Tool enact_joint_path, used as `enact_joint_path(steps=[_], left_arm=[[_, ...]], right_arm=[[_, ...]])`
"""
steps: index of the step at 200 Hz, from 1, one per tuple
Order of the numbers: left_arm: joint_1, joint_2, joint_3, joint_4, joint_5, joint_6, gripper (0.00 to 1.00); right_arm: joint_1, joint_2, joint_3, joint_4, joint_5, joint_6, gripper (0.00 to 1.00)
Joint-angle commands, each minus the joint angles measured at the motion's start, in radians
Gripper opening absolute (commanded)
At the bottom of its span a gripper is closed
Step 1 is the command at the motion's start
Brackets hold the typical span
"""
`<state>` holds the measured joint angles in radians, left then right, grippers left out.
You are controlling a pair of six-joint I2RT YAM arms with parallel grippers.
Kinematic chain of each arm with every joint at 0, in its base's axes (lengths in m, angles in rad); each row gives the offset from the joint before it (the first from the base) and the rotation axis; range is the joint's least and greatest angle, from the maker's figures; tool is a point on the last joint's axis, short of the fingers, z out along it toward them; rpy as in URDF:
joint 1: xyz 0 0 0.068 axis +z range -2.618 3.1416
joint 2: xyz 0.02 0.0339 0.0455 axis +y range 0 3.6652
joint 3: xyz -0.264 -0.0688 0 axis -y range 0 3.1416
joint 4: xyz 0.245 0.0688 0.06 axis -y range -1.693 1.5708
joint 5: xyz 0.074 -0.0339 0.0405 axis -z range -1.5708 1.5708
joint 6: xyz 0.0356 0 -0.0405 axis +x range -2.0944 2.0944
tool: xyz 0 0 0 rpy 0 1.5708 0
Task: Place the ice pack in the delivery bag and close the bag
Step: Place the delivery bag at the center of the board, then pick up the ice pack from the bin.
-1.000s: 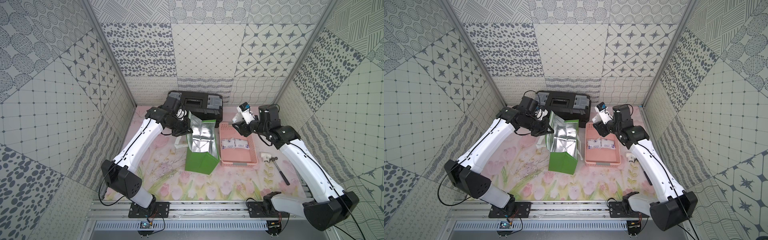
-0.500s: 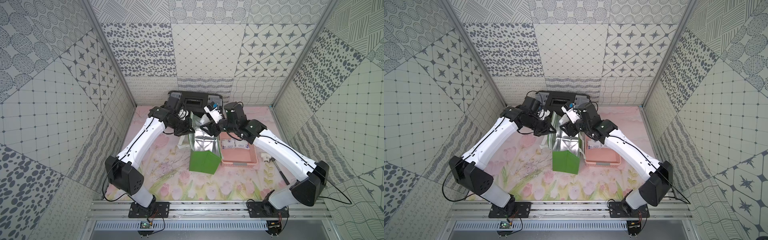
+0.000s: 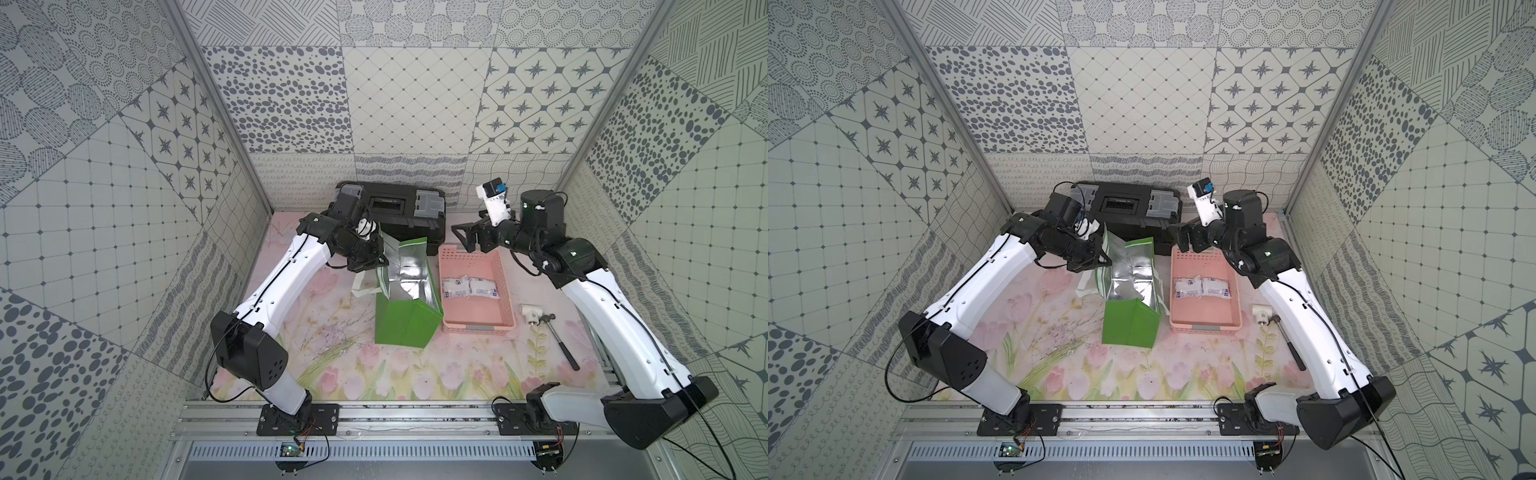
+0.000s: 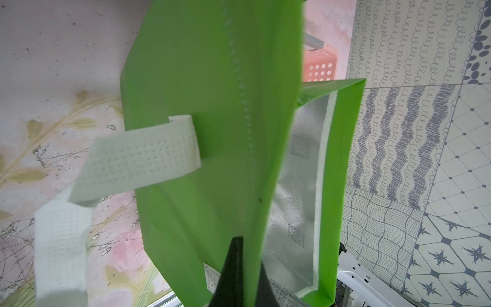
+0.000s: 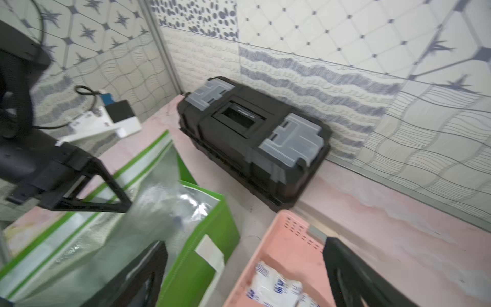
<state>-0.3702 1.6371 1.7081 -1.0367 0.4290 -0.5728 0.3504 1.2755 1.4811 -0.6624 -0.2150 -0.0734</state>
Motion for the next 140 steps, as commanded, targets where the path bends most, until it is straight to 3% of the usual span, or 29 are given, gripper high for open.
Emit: enact_joint_path(steps=[1, 32, 74, 140], left_arm=[[0.004, -0.006, 0.001, 0.004, -0.045, 0.016, 0.0], [0.004, -0.005, 0.001, 0.005, -0.041, 0.013, 0.0], [0.004, -0.001, 0.004, 0.008, -0.044, 0.011, 0.0], [0.004, -0.001, 0.008, 0.007, -0.058, 0.007, 0.0]], right_arm=[[-0.062, 0.023, -0.137, -0.126, 0.025, -0.152, 0.97], [-0.108, 0.122, -0.257, -0.149, 0.12, -0.369, 0.98], [-0.076, 0.35, -0.204, -0.28, 0.38, -0.674, 0.99], [-0.08, 0.546, -0.137, -0.226, 0.331, -0.766, 0.99]])
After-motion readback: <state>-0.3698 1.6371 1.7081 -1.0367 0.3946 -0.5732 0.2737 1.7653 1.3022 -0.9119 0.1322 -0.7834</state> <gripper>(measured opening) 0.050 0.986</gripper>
